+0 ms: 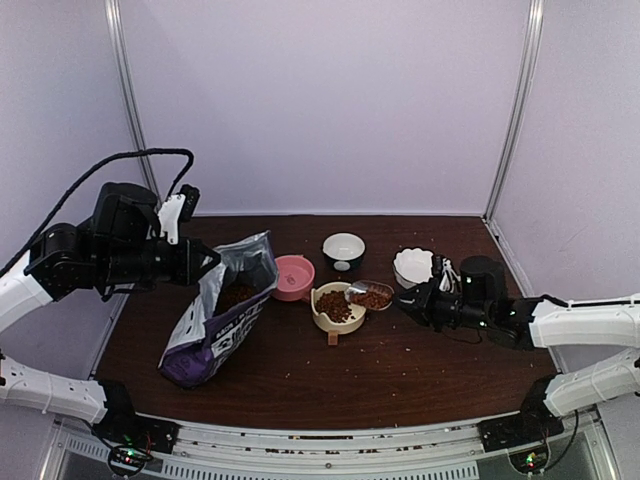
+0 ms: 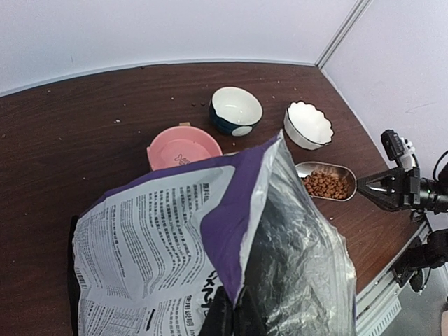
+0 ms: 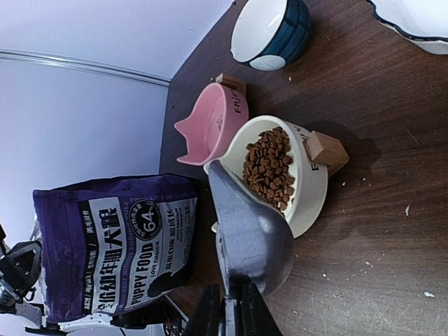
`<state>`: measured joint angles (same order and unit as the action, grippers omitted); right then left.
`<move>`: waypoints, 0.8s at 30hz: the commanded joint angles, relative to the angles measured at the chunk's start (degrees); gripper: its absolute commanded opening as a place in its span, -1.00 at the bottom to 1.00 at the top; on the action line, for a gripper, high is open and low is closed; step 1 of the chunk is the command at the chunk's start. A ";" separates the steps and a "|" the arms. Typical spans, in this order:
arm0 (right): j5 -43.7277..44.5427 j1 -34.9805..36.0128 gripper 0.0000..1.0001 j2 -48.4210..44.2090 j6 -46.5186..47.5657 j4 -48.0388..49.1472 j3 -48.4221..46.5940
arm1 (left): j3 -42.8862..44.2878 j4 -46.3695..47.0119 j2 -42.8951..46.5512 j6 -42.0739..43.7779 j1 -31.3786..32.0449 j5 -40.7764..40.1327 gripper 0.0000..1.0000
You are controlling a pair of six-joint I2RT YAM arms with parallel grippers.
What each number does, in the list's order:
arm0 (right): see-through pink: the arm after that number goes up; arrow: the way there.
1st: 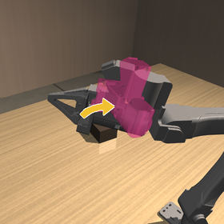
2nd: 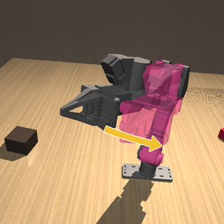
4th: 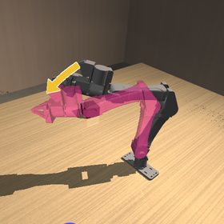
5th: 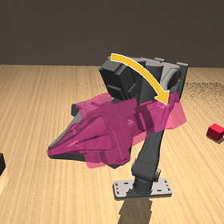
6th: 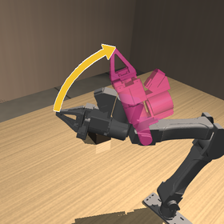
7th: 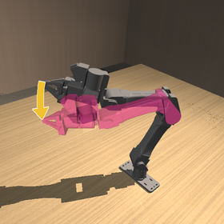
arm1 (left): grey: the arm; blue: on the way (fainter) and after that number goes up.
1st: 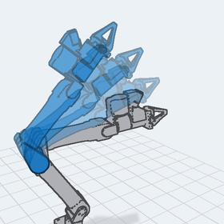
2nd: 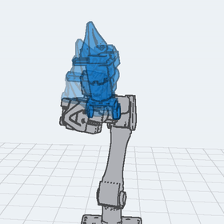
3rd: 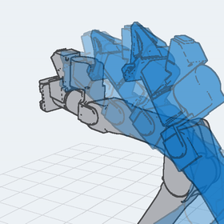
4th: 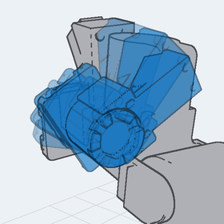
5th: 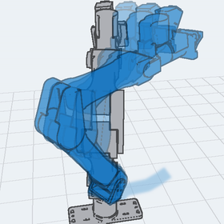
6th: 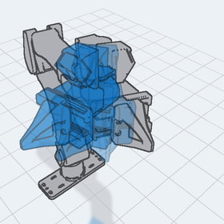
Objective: Serve the pet food
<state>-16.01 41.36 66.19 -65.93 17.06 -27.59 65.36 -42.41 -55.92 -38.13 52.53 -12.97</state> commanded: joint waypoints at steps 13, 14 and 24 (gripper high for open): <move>3.12 -0.32 -1.00 4.06 7.03 -10.55 -7.64 | -1.37 2.25 -0.42 -0.50 -0.68 -0.01 -1.00; 3.36 -0.32 -1.00 4.19 7.38 -11.43 -8.10 | -1.33 2.24 -0.44 -0.49 -0.68 0.02 -1.00; 5.13 -0.32 -1.00 4.90 10.73 -18.44 -12.77 | -1.37 2.24 -0.50 -0.28 -0.68 0.13 -1.00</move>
<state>-13.02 41.36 70.74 -57.56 1.39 -37.41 64.90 -41.52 -56.25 -38.22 52.53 -11.77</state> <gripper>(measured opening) 0.091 0.008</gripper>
